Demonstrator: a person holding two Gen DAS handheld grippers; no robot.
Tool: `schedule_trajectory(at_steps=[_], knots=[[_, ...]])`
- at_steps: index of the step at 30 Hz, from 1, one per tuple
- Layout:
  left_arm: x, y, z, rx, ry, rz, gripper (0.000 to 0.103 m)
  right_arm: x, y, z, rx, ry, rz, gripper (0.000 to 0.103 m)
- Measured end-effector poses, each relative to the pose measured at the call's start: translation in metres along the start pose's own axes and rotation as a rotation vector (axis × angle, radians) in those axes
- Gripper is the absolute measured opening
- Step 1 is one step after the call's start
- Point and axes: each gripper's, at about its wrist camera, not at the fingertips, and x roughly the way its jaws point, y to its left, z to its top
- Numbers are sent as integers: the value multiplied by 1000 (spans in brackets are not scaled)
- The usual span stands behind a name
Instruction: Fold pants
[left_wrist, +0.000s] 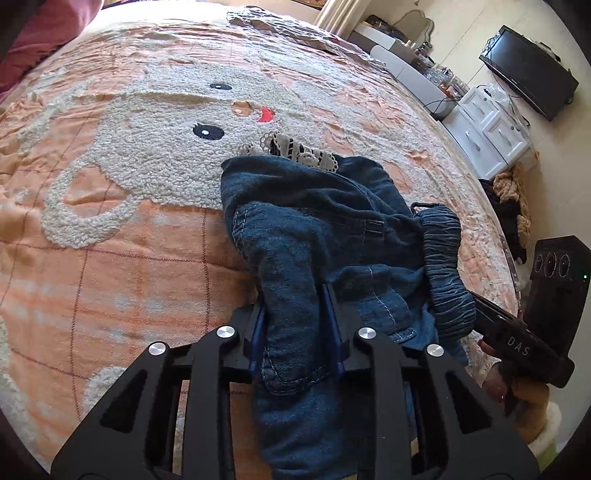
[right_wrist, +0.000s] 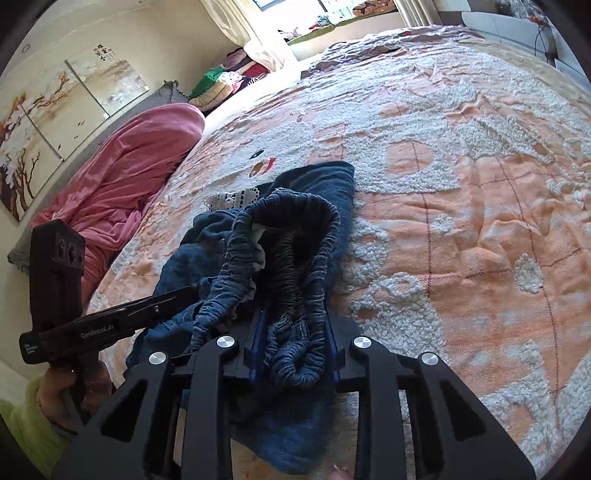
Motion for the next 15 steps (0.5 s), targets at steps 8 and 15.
schedule_trajectory(at_steps=[8, 15], knots=[[-27, 0, 15, 13, -69, -7, 10, -15, 30, 16, -81, -59, 14, 22], [-52, 10, 52, 31, -153, 41, 10, -3, 57, 55, -126, -106, 51, 22]])
